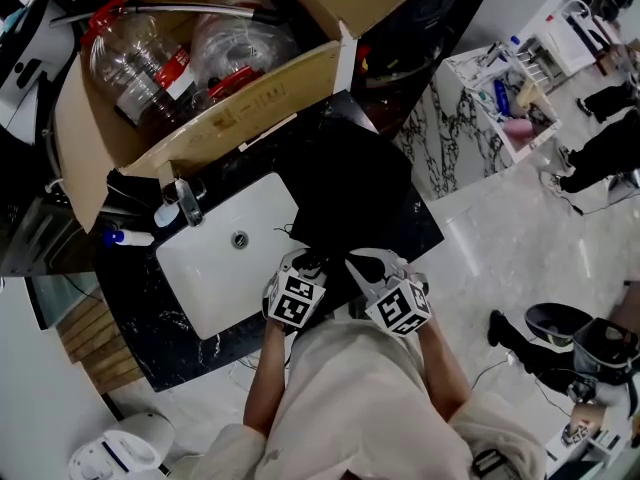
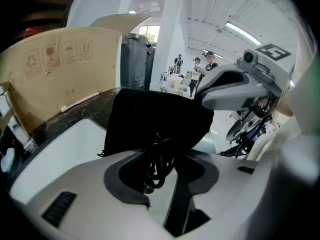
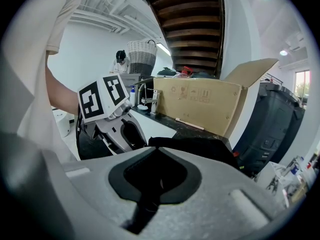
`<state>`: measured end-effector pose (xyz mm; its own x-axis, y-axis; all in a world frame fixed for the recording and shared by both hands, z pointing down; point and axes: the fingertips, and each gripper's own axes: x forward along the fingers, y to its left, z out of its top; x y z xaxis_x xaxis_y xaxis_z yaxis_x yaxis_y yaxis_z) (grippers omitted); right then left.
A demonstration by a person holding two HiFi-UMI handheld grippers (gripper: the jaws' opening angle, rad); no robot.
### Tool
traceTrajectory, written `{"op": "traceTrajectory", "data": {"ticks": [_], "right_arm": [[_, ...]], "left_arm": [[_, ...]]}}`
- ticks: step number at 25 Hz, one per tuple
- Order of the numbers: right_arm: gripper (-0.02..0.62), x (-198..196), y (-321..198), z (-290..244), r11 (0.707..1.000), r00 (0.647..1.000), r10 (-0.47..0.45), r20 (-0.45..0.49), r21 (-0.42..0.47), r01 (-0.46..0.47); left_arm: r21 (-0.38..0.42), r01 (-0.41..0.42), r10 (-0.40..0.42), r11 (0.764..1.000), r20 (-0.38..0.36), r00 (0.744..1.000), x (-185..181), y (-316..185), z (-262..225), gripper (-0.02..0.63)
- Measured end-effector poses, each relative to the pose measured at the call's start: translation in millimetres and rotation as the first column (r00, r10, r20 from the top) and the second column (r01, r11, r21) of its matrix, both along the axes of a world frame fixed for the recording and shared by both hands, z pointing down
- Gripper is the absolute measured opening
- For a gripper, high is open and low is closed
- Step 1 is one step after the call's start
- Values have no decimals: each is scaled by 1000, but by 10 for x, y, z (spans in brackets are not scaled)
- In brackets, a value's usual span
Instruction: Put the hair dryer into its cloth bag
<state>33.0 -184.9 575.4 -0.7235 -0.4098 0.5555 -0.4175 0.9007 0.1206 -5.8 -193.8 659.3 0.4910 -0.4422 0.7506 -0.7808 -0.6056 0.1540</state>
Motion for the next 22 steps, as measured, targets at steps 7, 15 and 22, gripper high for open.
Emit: {"op": "traceTrajectory", "data": {"ticks": [7, 15, 22], "right_arm": [[14, -7, -7, -40, 1000, 1000, -13, 16, 1, 13], [14, 11, 1, -48, 1000, 999, -23, 29, -6, 24], [14, -25, 28, -53, 999, 998, -48, 35, -22, 49]], "left_arm": [[33, 22, -21, 999, -21, 1000, 120, -199, -7, 163], [57, 33, -31, 998, -36, 999, 203, -332, 3, 163], [63, 54, -49, 997, -77, 996, 245, -451, -13, 161]]}}
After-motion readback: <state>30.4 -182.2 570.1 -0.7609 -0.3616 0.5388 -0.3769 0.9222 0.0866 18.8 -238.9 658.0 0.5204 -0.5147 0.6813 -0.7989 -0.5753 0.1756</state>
